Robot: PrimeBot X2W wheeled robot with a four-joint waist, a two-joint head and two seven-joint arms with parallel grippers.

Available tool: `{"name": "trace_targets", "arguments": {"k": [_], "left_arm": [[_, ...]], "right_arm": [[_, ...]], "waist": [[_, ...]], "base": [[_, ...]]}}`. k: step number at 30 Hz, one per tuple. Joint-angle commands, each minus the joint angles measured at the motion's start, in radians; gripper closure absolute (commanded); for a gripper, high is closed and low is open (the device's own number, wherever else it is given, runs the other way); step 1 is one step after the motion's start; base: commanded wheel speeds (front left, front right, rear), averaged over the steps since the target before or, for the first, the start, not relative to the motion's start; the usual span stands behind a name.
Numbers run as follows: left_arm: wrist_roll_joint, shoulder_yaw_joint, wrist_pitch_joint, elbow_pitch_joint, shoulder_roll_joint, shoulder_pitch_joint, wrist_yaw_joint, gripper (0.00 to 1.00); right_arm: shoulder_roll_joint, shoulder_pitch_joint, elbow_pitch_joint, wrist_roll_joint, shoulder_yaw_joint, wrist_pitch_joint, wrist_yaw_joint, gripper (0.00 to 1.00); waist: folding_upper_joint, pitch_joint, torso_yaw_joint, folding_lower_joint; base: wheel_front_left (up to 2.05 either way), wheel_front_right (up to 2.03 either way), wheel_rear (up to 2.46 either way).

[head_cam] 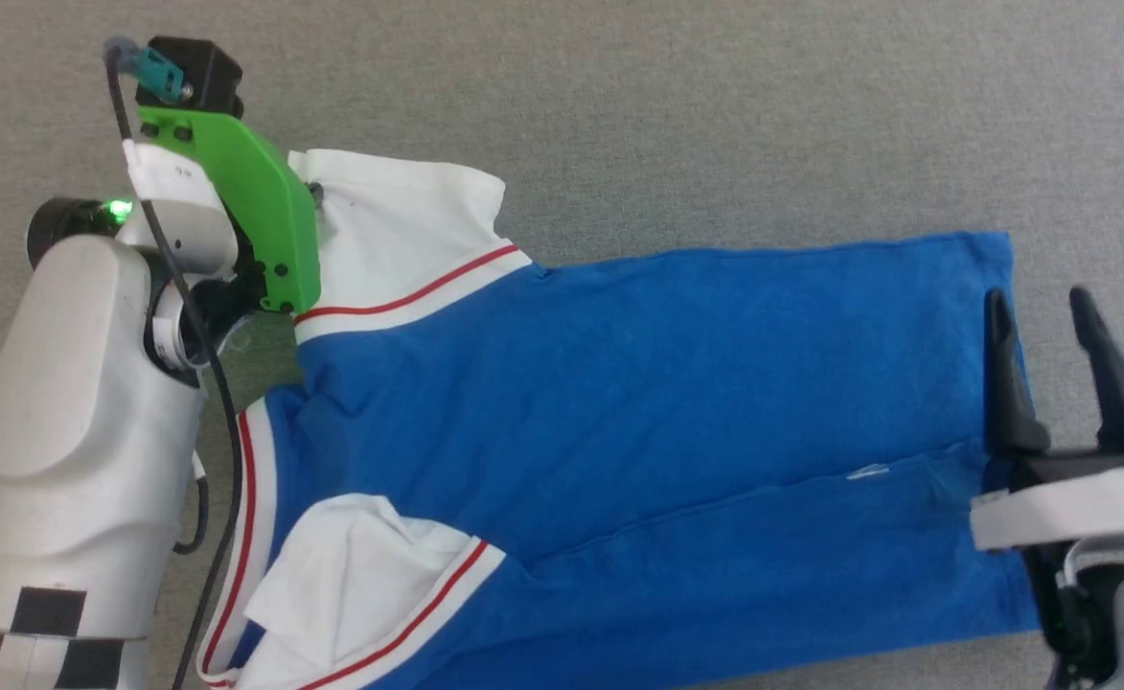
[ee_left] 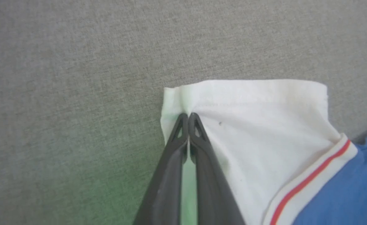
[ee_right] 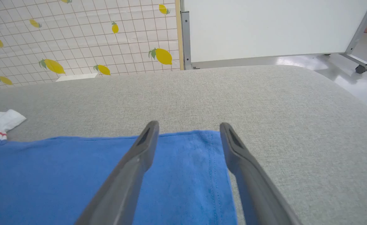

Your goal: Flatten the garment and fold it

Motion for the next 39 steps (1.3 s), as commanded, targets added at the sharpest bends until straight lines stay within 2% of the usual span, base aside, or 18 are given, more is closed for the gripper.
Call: {"name": "trace_targets", "arguments": {"k": [1,5,8,11,13,18,27,28,29,31,39], "left_arm": [[-0.003,-0.002,-0.015,0.004,-0.001,0.020,-0.007,1.00],[-0.013,0.002,-0.060,0.002,-0.012,0.026,-0.013,1.00],[-0.010,-0.001,-0.089,-0.003,-0.013,0.027,-0.019,1.00],[-0.011,-0.008,-0.098,-0.006,-0.016,0.025,-0.022,1.00],[-0.012,-0.013,-0.104,-0.007,-0.022,0.022,-0.024,1.00],[-0.013,-0.027,-0.114,-0.004,-0.036,0.004,-0.027,1.00],[-0.016,-0.042,-0.121,0.004,-0.045,-0.022,-0.030,1.00],[-0.017,-0.042,-0.121,0.004,-0.045,-0.024,-0.029,1.00],[-0.017,-0.042,-0.120,0.005,-0.045,-0.026,-0.028,1.00],[-0.019,-0.040,-0.124,0.003,-0.045,-0.031,-0.026,1.00],[-0.011,-0.024,-0.247,0.003,-0.045,-0.034,-0.033,1.00]], "right_arm": [[-0.016,-0.033,-0.019,-0.007,-0.001,0.011,-0.001,0.00],[-0.071,-0.094,-0.059,0.021,0.000,0.083,-0.001,0.00],[-0.121,-0.147,-0.038,0.092,-0.009,0.238,-0.001,0.00],[-0.181,-0.198,-0.003,0.108,-0.020,0.391,-0.001,0.00],[-0.195,-0.234,0.032,0.116,-0.048,0.486,-0.001,0.00],[-0.237,-0.284,0.116,0.118,-0.044,0.729,-0.001,0.00],[-0.230,-0.322,0.189,0.123,-0.037,0.828,-0.001,0.00],[-0.226,-0.324,0.196,0.124,-0.037,0.839,-0.001,0.21],[-0.224,-0.327,0.199,0.123,-0.038,0.845,-0.001,0.56],[-0.221,-0.336,0.201,0.120,-0.041,0.850,-0.001,1.00],[-0.242,-0.361,0.191,0.108,-0.035,0.762,-0.001,1.00]], "waist": [[0.0000,-0.016,0.013,-0.0001],[0.0000,-0.025,0.025,-0.0001],[0.0000,-0.024,0.035,-0.0001],[0.0000,-0.015,0.045,-0.0001],[0.0000,-0.007,0.053,-0.0001],[0.0000,0.013,0.073,-0.0001],[0.0000,0.037,0.095,-0.0001],[0.0000,0.040,0.096,-0.0001],[0.0000,0.042,0.097,-0.0001],[0.0000,0.047,0.098,-0.0001],[0.0000,0.028,0.096,-0.0001]], "base": [[0.00,0.00,0.00],[0.00,0.00,0.00],[0.00,0.00,0.00],[0.00,0.00,0.00],[0.00,0.00,0.00],[0.00,0.00,0.00],[0.00,0.00,0.00],[0.00,0.00,0.00],[0.00,0.00,0.00],[0.00,0.00,0.00],[0.00,0.00,0.00]]}}
